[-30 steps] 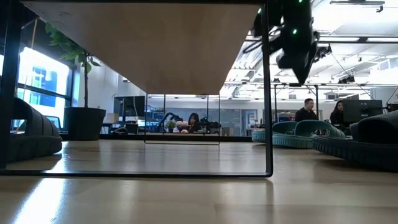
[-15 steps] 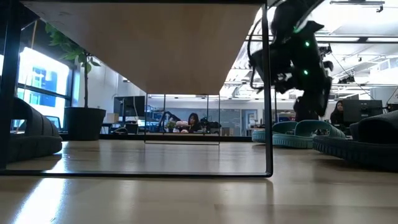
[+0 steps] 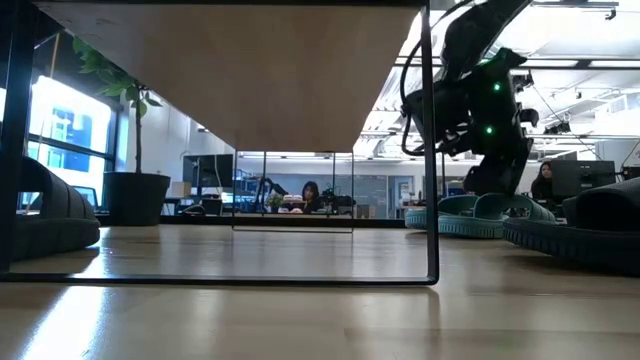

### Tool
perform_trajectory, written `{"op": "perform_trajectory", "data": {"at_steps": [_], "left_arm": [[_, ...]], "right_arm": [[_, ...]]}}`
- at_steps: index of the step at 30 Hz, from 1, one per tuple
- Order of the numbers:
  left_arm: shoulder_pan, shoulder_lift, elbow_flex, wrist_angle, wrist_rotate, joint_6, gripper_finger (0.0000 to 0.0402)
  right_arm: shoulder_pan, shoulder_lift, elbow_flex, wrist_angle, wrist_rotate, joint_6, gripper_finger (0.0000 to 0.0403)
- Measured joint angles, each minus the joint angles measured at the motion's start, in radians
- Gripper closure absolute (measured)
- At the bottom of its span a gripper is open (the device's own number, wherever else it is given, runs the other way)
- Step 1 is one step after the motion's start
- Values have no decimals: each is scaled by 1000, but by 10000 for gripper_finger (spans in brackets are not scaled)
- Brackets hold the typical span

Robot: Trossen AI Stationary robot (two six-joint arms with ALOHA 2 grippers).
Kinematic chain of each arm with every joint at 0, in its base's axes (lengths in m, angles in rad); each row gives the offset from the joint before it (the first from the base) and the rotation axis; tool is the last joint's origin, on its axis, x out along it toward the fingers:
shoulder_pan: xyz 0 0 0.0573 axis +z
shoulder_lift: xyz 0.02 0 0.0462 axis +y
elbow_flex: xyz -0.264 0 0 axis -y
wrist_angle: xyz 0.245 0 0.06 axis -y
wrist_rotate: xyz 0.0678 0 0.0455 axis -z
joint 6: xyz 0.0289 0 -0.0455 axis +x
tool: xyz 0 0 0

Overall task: Pick and place slides into the shelf
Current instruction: Put the green slipper on the shelf

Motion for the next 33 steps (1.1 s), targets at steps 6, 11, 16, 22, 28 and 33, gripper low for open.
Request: {"op": "perform_trajectory", "data": {"at_steps": [6,11,16,22,28,33], "left_arm": [[0,0,0,0,0,0,396],[0,0,0,0,0,0,396],[0,0,0,0,0,0,396],[0,0,0,0,0,0,396],[0,0,0,0,0,0,396],[0,0,0,0,-1,0,396]], "right_arm": [[-69,0,-25,39,-7,-30,285],[-117,0,-25,68,5,-65,285],[-154,0,-25,102,0,-83,285],[-188,0,-25,144,-17,-128,293],[-206,0,-25,160,-18,-134,347],[-208,0,-25,159,-25,-151,396]]}}
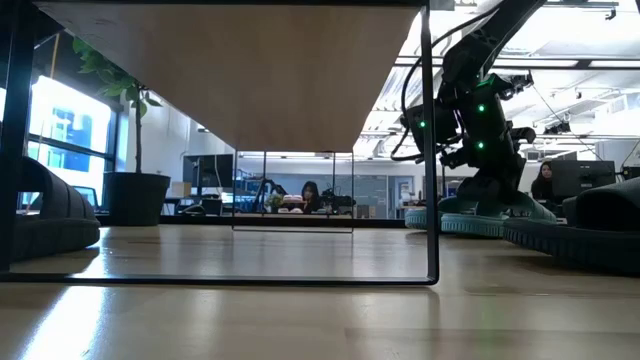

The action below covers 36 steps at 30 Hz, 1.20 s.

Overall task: Pick and place slides into the shelf
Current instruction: Put the green slipper on the shelf

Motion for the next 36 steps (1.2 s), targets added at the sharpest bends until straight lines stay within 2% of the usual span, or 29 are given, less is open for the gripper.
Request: {"op": "perform_trajectory", "data": {"at_steps": [6,13,19,21,25,29,32,36], "left_arm": [[0,0,0,-23,0,1,396],[0,0,0,-95,-3,2,396],[0,0,0,-105,-6,3,396],[0,0,0,-105,-8,4,396],[0,0,0,-105,-11,4,396],[0,0,0,-102,-11,4,396],[0,0,0,-102,-11,4,396],[0,0,0,-98,-19,4,396]], "right_arm": [[35,-16,2,-55,-11,-9,400],[133,-172,44,-243,-22,29,401],[256,-352,227,-476,-37,73,402],[302,-406,319,-495,-19,42,402],[389,-501,510,-402,3,-147,402],[466,-554,684,-211,-9,-451,402],[506,-566,777,-26,-84,-744,402],[537,-548,843,186,-251,-1160,403]]}}
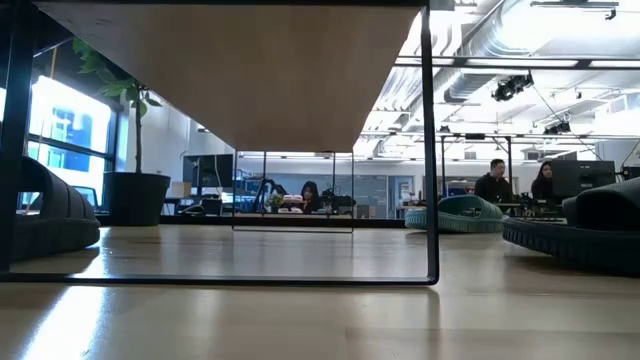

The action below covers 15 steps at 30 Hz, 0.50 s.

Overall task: Pick and place slides into the shelf
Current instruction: Put the green slipper on the shelf

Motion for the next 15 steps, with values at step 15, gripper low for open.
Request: {"op": "perform_trajectory", "data": {"at_steps": [15], "left_arm": [[0,0,0,1,-2,0,396]], "right_arm": [[-77,280,9,336,-566,-512,403]]}}
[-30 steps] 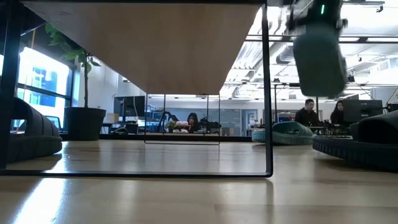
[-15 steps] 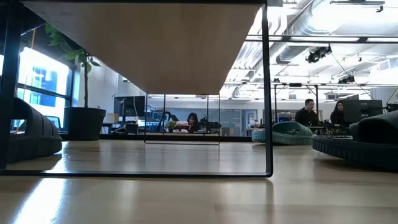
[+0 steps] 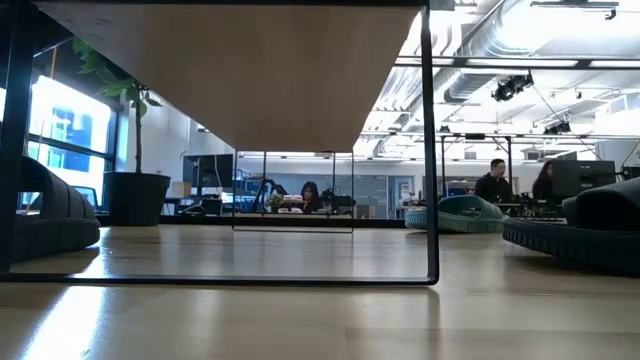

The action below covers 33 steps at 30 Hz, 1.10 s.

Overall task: Pick and place slides into the shelf
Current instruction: Put the green slipper on the shelf

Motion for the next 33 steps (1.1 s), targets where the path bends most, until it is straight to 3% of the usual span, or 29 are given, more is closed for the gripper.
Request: {"op": "perform_trajectory", "data": {"at_steps": [12,20,27,33], "left_arm": [[0,0,0,-6,0,0,396],[0,0,0,-7,1,0,396],[0,0,0,-11,2,0,396],[0,0,0,-54,-7,0,396]], "right_arm": [[-131,309,40,-107,-65,-250,403],[-132,475,39,-67,44,-389,403],[-115,506,38,62,55,-436,403],[-112,506,38,31,56,-425,403]]}}
